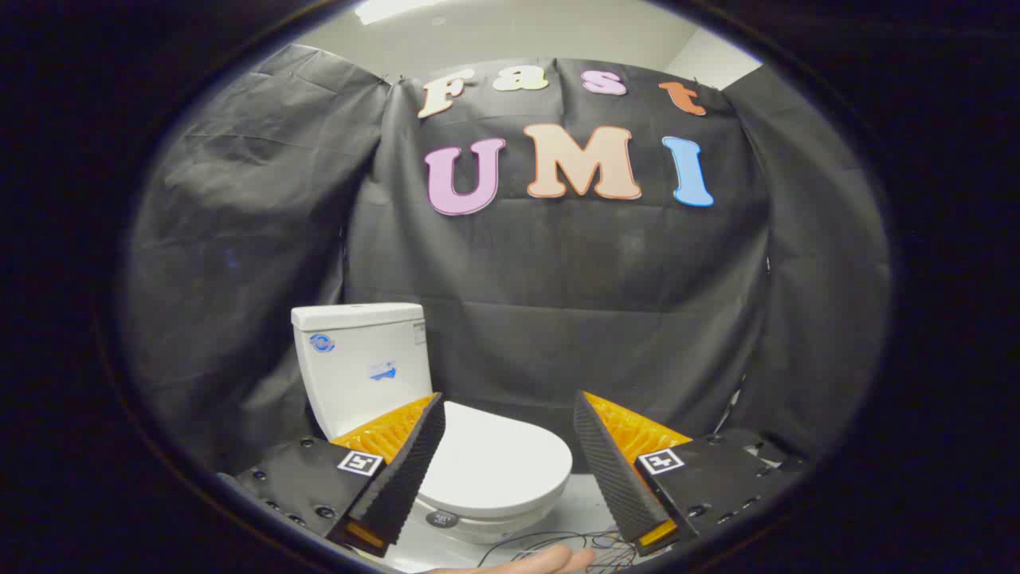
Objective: Open the toilet lid.
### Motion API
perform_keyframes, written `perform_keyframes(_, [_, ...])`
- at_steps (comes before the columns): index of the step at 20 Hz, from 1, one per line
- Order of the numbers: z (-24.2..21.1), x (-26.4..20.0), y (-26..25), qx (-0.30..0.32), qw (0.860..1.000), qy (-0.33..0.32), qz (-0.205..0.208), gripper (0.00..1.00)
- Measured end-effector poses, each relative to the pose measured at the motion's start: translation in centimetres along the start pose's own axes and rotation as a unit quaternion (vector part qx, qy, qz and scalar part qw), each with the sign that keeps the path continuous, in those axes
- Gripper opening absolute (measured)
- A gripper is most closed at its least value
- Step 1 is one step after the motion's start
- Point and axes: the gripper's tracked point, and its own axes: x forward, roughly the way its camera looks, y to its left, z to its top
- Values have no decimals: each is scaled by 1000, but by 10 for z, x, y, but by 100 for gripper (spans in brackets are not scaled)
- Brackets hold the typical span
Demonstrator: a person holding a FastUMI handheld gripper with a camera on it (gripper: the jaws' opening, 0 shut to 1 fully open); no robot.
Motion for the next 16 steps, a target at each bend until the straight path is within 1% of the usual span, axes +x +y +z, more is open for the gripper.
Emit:
perform_keyframes(1, [4, 5, 5, 17, 1000, -20, 11, 100])
perform_keyframes(2, [6, 6, 8, 32, 999, -23, 13, 100])
perform_keyframes(5, [-25, 14, 7, 30, 1000, 2, 3, 100])
perform_keyframes(8, [-39, 19, 10, 59, 998, 4, 3, 98])
perform_keyframes(11, [-67, 24, 11, 68, 997, 29, 0, 99])
perform_keyframes(13, [-74, 25, 9, 75, 997, 34, 1, 99])
perform_keyframes(16, [-83, 25, -1, 71, 997, 40, -8, 97])
